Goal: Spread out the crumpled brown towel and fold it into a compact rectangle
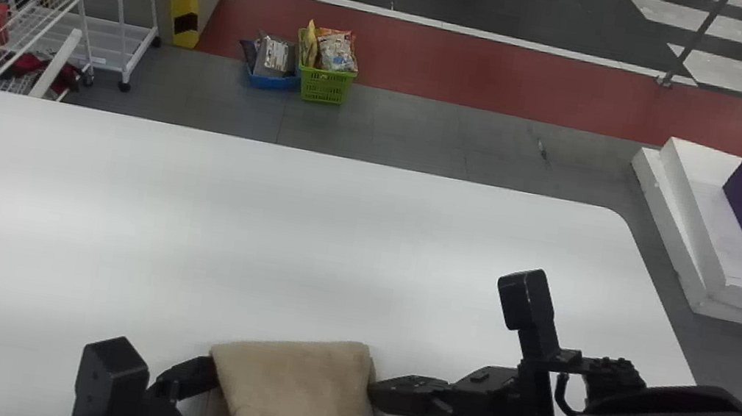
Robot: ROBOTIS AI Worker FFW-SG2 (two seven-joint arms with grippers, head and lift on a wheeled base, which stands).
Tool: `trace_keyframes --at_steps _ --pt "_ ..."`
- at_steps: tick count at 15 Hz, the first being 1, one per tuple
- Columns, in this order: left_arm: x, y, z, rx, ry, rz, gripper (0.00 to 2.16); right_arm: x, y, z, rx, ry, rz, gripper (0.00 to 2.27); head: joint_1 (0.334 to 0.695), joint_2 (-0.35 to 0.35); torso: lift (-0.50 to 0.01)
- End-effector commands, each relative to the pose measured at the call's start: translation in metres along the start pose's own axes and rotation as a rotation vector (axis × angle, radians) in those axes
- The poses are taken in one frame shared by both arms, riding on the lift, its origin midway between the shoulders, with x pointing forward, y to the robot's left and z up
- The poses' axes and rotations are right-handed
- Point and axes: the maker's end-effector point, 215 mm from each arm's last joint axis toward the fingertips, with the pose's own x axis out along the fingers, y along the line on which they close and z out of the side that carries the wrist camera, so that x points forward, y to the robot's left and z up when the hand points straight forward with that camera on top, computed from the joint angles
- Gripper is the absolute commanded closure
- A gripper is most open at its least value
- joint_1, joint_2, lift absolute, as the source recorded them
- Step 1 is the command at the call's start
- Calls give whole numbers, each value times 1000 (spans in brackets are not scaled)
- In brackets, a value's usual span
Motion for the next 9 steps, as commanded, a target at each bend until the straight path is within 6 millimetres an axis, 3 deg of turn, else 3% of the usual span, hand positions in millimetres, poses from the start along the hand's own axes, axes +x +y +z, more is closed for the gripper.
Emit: trace_keyframes --at_steps 1,4,7,9 --pt "-6 9 2 5 -10 21 120 2 -3 -1 -9 6 -6 1538 695 -139 -127" --pt "-8 12 0 5 -7 27 130 0 1 0 22 -1 21 1538 695 -124 -127" --pt "-7 10 -2 2 -4 23 130 -24 13 23 62 -67 52 1538 695 -117 -127" --pt "-5 6 -1 4 -6 14 130 -21 20 31 49 -77 65 1538 695 -120 -127"
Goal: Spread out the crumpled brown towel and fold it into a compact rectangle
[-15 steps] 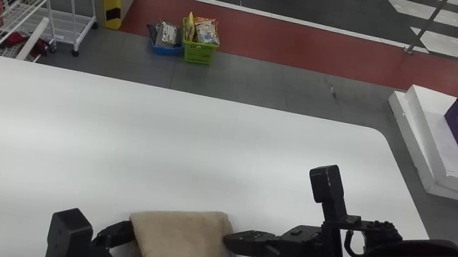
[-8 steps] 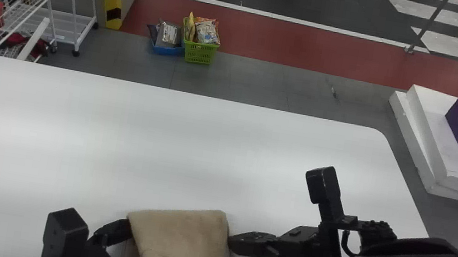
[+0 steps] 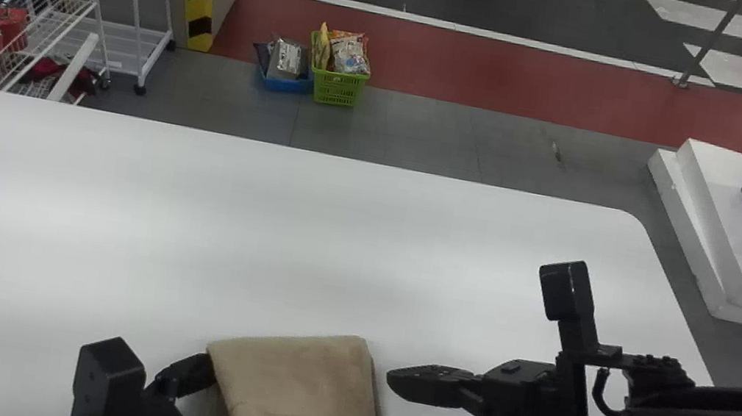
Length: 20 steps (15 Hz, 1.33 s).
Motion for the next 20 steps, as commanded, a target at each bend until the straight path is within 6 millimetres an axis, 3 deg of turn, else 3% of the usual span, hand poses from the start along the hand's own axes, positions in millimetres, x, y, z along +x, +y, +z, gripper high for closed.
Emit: trace_keyframes --at_steps 1,4,10,20 --pt "4 -9 1 -2 -3 -17 130 8 6 7 -8 0 12 1538 695 -119 -127" --pt "9 -24 0 -5 -2 -42 130 35 8 -1 -27 39 21 1538 695 -115 -127" --pt "11 -28 2 0 -2 -46 130 51 14 -14 -32 79 29 1538 695 -100 -127" --pt "-22 30 -2 -3 2 70 120 46 -4 -15 -39 94 -34 1538 695 -42 -127"
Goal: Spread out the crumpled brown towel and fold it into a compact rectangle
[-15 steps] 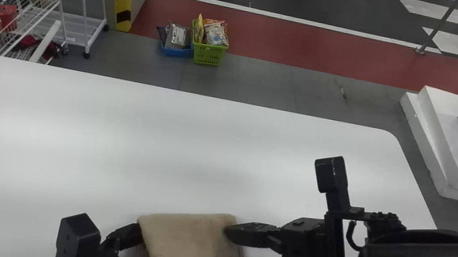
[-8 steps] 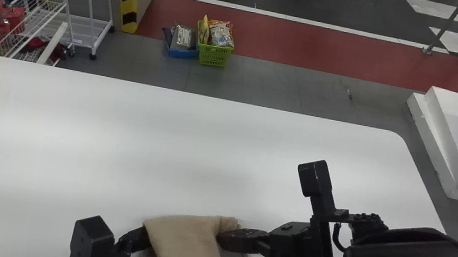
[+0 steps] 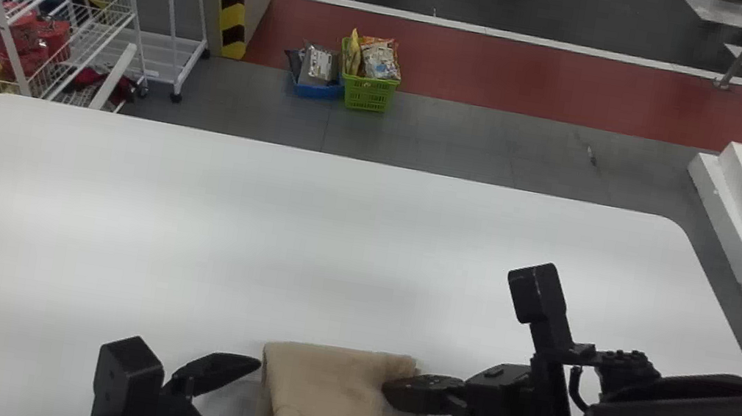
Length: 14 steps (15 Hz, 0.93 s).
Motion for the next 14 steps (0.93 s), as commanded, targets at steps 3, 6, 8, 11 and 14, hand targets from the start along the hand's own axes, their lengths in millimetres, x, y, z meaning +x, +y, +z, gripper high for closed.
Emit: trace_keyframes --at_steps 3,6,8,11,14 --pt "-15 22 -2 -8 -1 44 120 -1 -5 0 3 -2 -8 1538 695 -25 -127" --pt "-33 51 0 -18 -15 95 117 -2 -6 0 4 -1 -13 1538 695 6 -127" --pt "-56 81 7 -57 -48 142 117 -3 -8 0 5 -4 -14 1538 695 31 -127" --pt "-82 96 30 -86 -110 162 117 -5 -8 0 10 -11 -12 1538 695 94 -127" --pt "-91 75 48 -69 -139 140 113 -17 -4 12 15 -62 5 1528 695 120 -127"
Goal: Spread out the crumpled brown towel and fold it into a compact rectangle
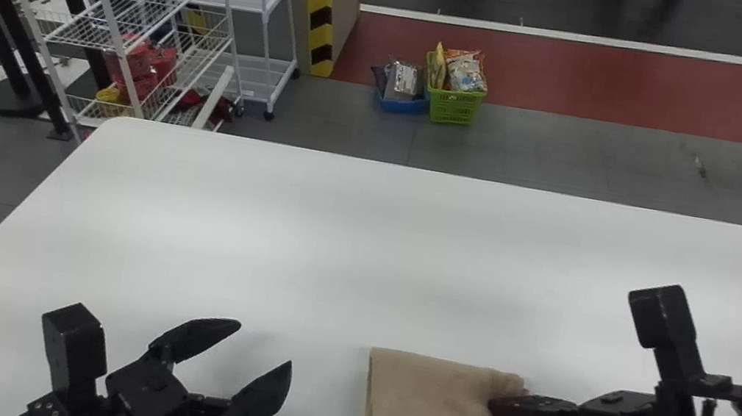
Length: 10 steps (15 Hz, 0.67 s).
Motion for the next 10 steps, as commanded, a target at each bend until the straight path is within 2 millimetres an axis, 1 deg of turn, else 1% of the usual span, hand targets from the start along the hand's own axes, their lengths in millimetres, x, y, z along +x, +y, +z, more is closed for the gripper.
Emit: trace_keyframes --at_steps 1,2,3,4,5,6,7,8,9,10 --pt "-4 -16 10 9 -16 -22 113 -12 8 13 -10 -46 11 1528 695 115 -127" --pt "-4 -20 12 1 -23 -29 117 -21 14 22 -14 -82 23 1521 695 111 -127" --pt "-4 -20 13 -8 -32 -32 117 -30 21 29 -18 -119 42 1376 695 106 -127" --pt "-4 -18 15 -14 -41 -30 117 -38 23 35 -37 -154 45 927 695 102 -127" --pt "-6 -17 19 -26 -61 -30 117 -47 26 51 -119 -228 11 292 695 100 -127" --pt "-8 -13 26 -38 -87 -24 117 -59 32 78 -219 -368 -31 97 695 98 -127" --pt "-11 -7 35 -29 -119 -2 117 -70 36 95 -257 -470 -63 80 695 96 -127" --pt "-16 1 48 3 -167 38 117 -78 33 102 -258 -539 -104 80 695 98 -127" --pt "-26 7 65 40 -235 79 117 -83 29 99 -243 -579 -150 80 695 103 -127" --pt "-39 13 83 90 -310 124 117 -94 31 102 -273 -648 -179 80 695 109 -127"
